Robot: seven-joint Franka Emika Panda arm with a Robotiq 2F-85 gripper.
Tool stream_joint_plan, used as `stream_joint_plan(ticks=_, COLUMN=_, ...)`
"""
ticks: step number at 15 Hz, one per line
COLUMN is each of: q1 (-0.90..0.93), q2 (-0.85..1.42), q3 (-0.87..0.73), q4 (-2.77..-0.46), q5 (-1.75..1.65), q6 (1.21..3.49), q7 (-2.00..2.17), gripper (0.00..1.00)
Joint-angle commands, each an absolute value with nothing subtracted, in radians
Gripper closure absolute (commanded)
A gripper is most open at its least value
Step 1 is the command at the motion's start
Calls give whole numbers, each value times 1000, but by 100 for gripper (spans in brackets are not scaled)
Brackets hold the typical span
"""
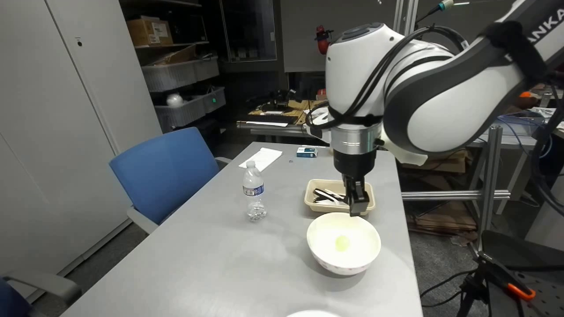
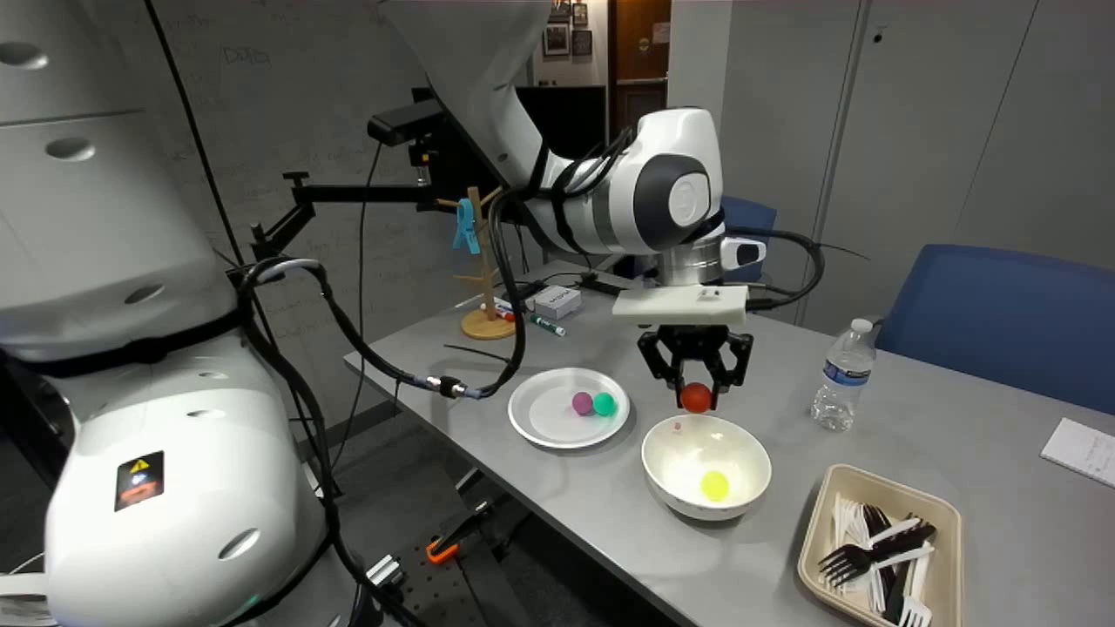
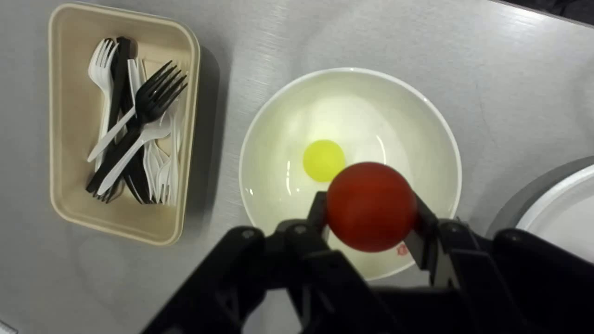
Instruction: Put the yellow and orange balls in the bowl then put a spoon
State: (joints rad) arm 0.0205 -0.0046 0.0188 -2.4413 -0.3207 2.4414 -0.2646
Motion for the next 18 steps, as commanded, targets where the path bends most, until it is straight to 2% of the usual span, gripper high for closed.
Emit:
stream_joint_plan(ticks=1, q1=5, q2=5, q3=3, q4=-2497, q5=-330, q6=2554, q7=-252, gripper=84)
stream_joint_plan(ticks=7, q1=8, q2=99, q3=2, q4=-2496, q5=-320, q6=2694, q7=-205, gripper=84)
stream_joint_plan(ticks=13, q1=10, q2=141, q3=5, q4=-2492, q5=-294, q6=2714, q7=-195, gripper=84)
stream_joint_plan(ticks=15, q1=-28, q2=243, q3=-33, q4=-2474, q5=-315, q6=2800, q7=-232, gripper=84)
stream_joint_plan(ticks=16, q1=-34, q2=266, q3=-37, q4=-2468, q5=-304, q6=2813, q7=-239, gripper=64)
stream_joint_plan(ticks=17, q1=-44, q2=295, q3=-45, q4=-2463, q5=-303, q6=2833, q7=-244, gripper=34)
stream_joint_plan(ticks=18, q1=-57, q2=323, q3=-50, q4=-2454, q5=-296, q6=2847, q7=-253, gripper=33)
